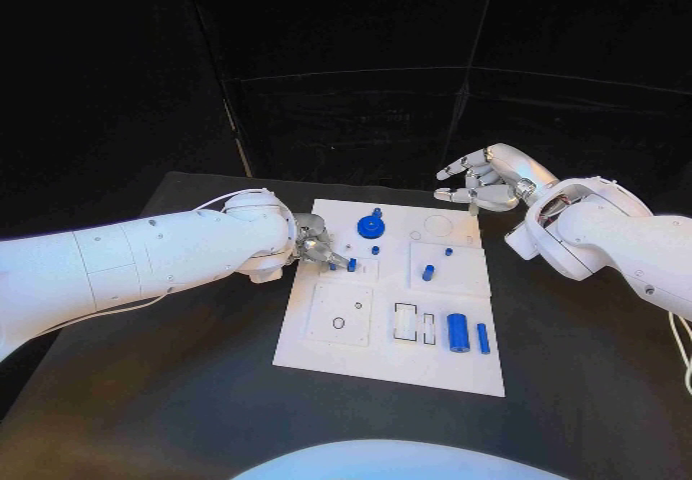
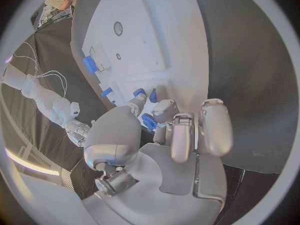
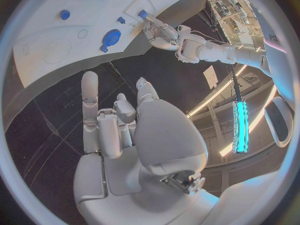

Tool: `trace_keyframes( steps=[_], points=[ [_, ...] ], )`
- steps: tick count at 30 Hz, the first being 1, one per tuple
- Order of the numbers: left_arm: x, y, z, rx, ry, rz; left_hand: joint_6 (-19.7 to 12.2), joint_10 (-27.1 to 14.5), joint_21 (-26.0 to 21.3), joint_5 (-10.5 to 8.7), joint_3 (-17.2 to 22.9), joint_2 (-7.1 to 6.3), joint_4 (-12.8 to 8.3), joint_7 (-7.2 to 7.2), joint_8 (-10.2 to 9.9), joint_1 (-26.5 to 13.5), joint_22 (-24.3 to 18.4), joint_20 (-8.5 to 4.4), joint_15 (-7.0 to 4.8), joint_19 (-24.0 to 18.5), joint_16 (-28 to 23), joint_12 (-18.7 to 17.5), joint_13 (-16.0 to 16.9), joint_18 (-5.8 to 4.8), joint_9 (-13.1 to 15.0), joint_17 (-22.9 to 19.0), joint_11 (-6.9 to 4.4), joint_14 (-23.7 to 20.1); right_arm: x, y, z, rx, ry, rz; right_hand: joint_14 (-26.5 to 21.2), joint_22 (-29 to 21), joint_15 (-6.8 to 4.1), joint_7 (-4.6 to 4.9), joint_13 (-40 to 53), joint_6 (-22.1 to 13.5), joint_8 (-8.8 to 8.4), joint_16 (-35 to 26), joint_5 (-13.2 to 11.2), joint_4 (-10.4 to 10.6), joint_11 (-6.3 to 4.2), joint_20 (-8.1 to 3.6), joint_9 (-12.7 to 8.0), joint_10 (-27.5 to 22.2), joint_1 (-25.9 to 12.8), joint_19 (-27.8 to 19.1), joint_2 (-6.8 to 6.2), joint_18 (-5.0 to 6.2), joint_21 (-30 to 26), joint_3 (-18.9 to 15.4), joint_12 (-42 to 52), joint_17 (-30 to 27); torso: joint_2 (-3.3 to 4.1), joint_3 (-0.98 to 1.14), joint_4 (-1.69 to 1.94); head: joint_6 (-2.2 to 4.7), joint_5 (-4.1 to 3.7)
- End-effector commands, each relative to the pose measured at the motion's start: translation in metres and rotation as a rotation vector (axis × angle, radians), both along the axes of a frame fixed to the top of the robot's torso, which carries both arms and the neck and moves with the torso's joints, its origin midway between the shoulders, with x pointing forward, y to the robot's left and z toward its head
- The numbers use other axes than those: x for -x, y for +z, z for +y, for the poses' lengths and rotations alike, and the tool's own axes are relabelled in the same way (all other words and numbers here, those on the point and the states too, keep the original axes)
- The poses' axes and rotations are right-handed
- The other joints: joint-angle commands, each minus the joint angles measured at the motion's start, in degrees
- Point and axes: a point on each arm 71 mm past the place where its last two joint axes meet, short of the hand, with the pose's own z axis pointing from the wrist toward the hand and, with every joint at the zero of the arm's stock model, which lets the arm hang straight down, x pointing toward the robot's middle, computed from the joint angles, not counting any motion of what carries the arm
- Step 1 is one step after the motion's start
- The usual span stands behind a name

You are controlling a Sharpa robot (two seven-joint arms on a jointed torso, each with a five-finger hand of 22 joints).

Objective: Assemble the parts on the task board

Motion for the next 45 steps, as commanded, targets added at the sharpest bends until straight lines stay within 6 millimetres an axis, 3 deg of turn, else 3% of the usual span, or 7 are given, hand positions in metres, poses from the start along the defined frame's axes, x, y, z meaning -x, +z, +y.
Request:
trace_keyframes(
  steps=[1, 23, 26, 29, 35, 41, 45],
  points=[
    [0.001, 0.0, 0.004, 0.021, 0.041, -0.007, 0.0, -0.1, 0.4, 0.23, -0.5, 0.09, 0.0, -0.22, 0.2, -0.4, 0.1, -0.48, -0.42, 1.2, 0.4, 0.0, -0.1, -1.01, 0.1, 15.1, -0.42, 6.2, 0.0, 0.002, 0.001, -0.006, 0.009, -0.006, 1.8, -0.1, -0.09, 0.03, -0.1, -0.3, 0.2, -0.3, 0.3, 0.1, -0.06, -0.2, 0.0, -0.3, 0.0, 0.3, 0.5, 0.81, -0.2, -0.1, 0.0, -0.1, 0.0, 0.03, 0.01, -0.01, -0.02],
    [-0.009, 0.04, 0.004, 0.249, 0.132, -0.122, -2.9, -2.9, -2.7, 0.26, -2.5, 0.13, 0.0, 0.68, -0.6, 3.0, -3.3, -0.24, 0.04, 0.1, 0.3, -2.8, -4.0, -0.31, -0.2, 15.0, 0.29, 6.1, -0.001, 0.001, 0.001, -0.006, 0.009, -0.006, 1.9, -0.1, -0.09, 0.03, 0.0, -0.3, 0.2, -0.2, 0.3, 0.2, -0.06, -0.2, 0.0, -0.3, 0.0, 0.3, 0.49, 0.81, -0.2, -0.1, 0.0, 0.1, -0.01, 0.08, -0.01, 0.09, -0.14],
    [-0.014, 0.047, 0.002, 0.31, 0.129, -0.169, -6.2, -11.6, -10.9, 0.35, -3.9, -1.49, -1.5, 2.33, -2.7, 6.7, -12.4, 0.6, 1.17, -3.3, -3.0, -12.9, -16.3, 1.33, -1.6, 9.0, 1.6, 4.4, -0.001, 0.001, 0.001, -0.006, 0.008, -0.006, 1.9, -0.1, -0.09, 0.03, 0.0, -0.3, 0.2, -0.2, 0.3, 0.2, -0.06, -0.2, 0.0, -0.3, 0.0, 0.3, 0.49, 0.81, -0.2, -0.1, 0.0, 0.1, -0.02, 0.11, 0.03, 0.06, -0.21],
    [-0.019, 0.052, -0.003, 0.377, 0.11, -0.225, -9.2, -18.5, -31.5, 0.1, -3.6, -1.2, -4.0, 4.75, -5.7, 13.0, -33.3, 2.35, 3.26, -12.9, -14.7, -18.3, -20.0, 4.71, -4.2, -7.6, 4.12, -2.7, -0.001, 0.001, 0.001, -0.006, 0.008, -0.006, 1.9, -0.1, -0.09, 0.03, 0.0, -0.3, 0.2, -0.2, 0.3, 0.2, -0.06, -0.2, 0.0, -0.3, 0.0, 0.3, 0.49, 0.81, -0.2, -0.1, 0.0, 0.1, -0.07, 0.17, 0.08, 0.12, -0.46],
    [-0.026, 0.053, -0.025, 0.44, -0.019, -0.354, -10.4, -27.5, -40.4, 0.43, 1.5, -0.85, -10.4, 8.07, -12.4, 25.8, -38.8, 4.99, 6.6, -20.0, -35.4, -29.2, -27.8, 4.59, -10.3, -31.7, 7.54, -19.7, -0.001, 0.001, 0.003, -0.007, 0.01, -0.006, 1.9, -0.1, -0.09, 0.03, 0.0, -0.4, 0.22, -0.1, 0.3, 0.2, -0.06, -0.2, 0.0, -0.3, 0.0, 0.3, 0.49, 0.81, -0.2, -0.1, 0.0, 0.3, -0.01, 0.04, -0.06, 0.49, -0.83],
    [-0.029, 0.043, -0.048, 0.378, -0.195, -0.438, -6.3, -25.2, -39.9, 0.15, 6.1, -3.35, -12.9, 8.11, -17.9, 28.6, -38.5, 5.97, 6.88, -19.1, -33.9, -37.6, -36.3, 5.12, -15.9, -32.1, 8.23, -18.5, -0.001, 0.001, 0.005, -0.007, 0.014, -0.003, 1.9, -0.1, -0.09, 0.03, 0.0, -0.4, 0.22, -0.1, 0.3, 0.2, -0.06, -0.2, 0.0, -0.3, 0.0, 0.3, 0.49, 0.81, -0.2, -0.1, 0.0, 0.3, 0.08, 0.05, -0.25, 0.62, -0.87],
    [-0.031, 0.037, -0.058, 0.32, -0.284, -0.456, -5.2, -24.0, -36.3, 0.21, 4.1, -5.77, -11.5, 7.71, -20.0, 25.5, -36.8, 5.93, 6.57, -13.4, -19.6, -39.7, -38.9, 5.61, -17.9, -16.3, 7.81, -6.2, -0.002, 0.001, 0.006, -0.006, 0.014, -0.002, 1.9, -0.1, -0.09, 0.03, -0.1, -0.4, 0.22, -0.2, 0.3, 0.2, -0.06, -0.2, 0.0, -0.4, 0.0, 0.3, 0.51, 0.81, -0.2, -0.1, -0.1, 0.2, 0.07, 0.05, -0.32, 0.79, -1.0]
  ],
)
